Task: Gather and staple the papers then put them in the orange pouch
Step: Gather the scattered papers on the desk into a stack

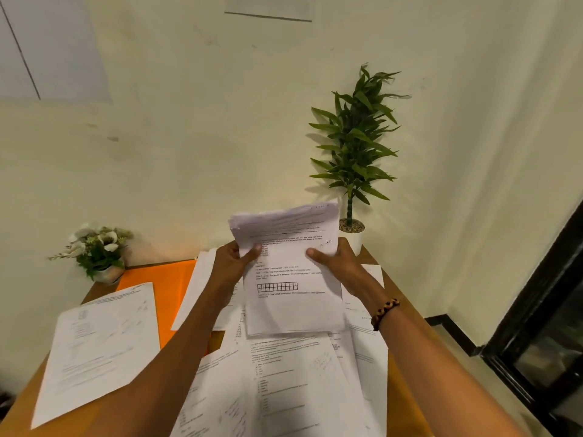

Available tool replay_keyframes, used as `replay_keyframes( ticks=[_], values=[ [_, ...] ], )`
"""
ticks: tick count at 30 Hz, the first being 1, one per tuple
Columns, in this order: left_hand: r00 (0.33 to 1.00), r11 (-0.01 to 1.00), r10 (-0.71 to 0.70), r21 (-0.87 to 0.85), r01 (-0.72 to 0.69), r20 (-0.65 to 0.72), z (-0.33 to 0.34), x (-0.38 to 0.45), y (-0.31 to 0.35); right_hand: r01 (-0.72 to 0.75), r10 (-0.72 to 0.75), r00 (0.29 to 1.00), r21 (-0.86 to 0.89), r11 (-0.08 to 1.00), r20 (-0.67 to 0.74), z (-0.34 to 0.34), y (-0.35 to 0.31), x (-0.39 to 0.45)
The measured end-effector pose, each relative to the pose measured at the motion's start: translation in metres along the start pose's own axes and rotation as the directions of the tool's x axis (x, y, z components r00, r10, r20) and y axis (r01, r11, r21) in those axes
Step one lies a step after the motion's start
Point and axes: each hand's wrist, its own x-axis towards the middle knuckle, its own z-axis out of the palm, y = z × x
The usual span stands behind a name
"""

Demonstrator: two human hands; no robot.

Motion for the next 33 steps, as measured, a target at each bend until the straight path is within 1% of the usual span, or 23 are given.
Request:
replay_keyframes(
  ticks=[2,4,7,9,11,14,16,18,20,22,24,25,26,27,28,29,31,33],
  values=[
    [1.0,0.994,0.007,-0.111,-0.009,-0.013,0.004,-0.002,0.003,-0.002,0.002,1.0,0.011,1.0,-0.023,0.01,-0.005,-0.008],
    [1.0,0.991,-0.003,-0.132,0.005,0.012,0.007,-0.005,0.006,0.014,-0.014,0.999,0.01,1.0,-0.042,0.02,-0.003,-0.012],
    [1.0,0.999,-0.014,-0.035,0.015,0.024,0.014,-0.008,0.005,0.044,-0.042,0.992,0.011,0.999,-0.117,0.034,0.005,-0.014],
    [1.0,0.998,-0.018,0.053,0.017,0.023,0.019,-0.012,-0.003,0.052,-0.047,0.99,0.032,0.998,-0.134,0.044,0.012,-0.017],
    [0.999,0.995,-0.003,0.098,0.0,0.039,0.022,-0.017,-0.016,0.039,-0.03,0.987,0.056,0.998,-0.158,0.054,0.023,-0.024],
    [0.996,0.982,-0.045,0.187,0.029,0.083,0.025,-0.03,-0.038,0.006,-0.005,0.992,0.003,1.0,-0.123,0.064,0.055,-0.028],
    [0.996,0.981,-0.071,0.187,0.058,0.062,0.027,-0.036,-0.048,0.015,-0.018,0.993,-0.023,1.0,-0.117,0.068,0.066,-0.032],
    [0.997,0.979,-0.069,0.191,0.064,0.02,0.027,-0.037,-0.045,0.042,-0.05,0.989,-0.062,0.997,-0.137,0.067,0.054,-0.036],
    [0.998,0.977,-0.055,0.205,0.051,0.015,0.026,-0.032,-0.036,0.086,-0.109,0.98,-0.14,0.986,-0.167,0.062,0.042,-0.032],
    [0.996,0.977,-0.068,0.204,0.055,0.057,0.021,-0.025,-0.026,0.076,-0.117,0.977,-0.222,0.972,-0.178,0.054,0.029,-0.026],
    [0.989,0.976,-0.09,0.206,0.064,0.119,0.012,-0.018,-0.018,0.064,-0.101,0.986,-0.256,0.965,-0.133,0.042,0.027,-0.022],
    [0.988,0.976,-0.094,0.208,0.066,0.125,0.008,-0.016,-0.015,0.045,-0.073,0.993,-0.26,0.964,-0.096,0.037,0.029,-0.022],
    [0.992,0.978,-0.075,0.203,0.053,0.105,0.004,-0.015,-0.012,0.002,-0.022,0.997,-0.256,0.967,-0.076,0.033,0.032,-0.024],
    [0.998,0.98,-0.041,0.196,0.029,0.055,0.0,-0.012,-0.01,-0.046,0.033,0.998,-0.257,0.965,-0.054,0.03,0.037,-0.026],
    [1.0,0.986,-0.013,0.164,0.013,-0.001,-0.004,-0.01,-0.009,-0.067,0.059,0.998,-0.26,0.963,-0.039,0.028,0.039,-0.033],
    [0.999,0.993,0.002,0.12,0.004,-0.047,-0.008,-0.006,-0.008,-0.06,0.054,0.998,-0.257,0.964,-0.033,0.028,0.042,-0.038],
    [0.997,0.998,0.011,0.058,-0.006,-0.081,-0.012,-0.003,-0.007,-0.027,0.014,0.998,-0.2,0.98,-0.065,0.027,0.045,-0.049],
    [0.99,0.99,0.076,0.131,-0.06,-0.12,-0.011,-0.003,-0.006,-0.013,0.0,0.988,-0.085,0.996,-0.154,0.027,0.046,-0.054]
  ],
)
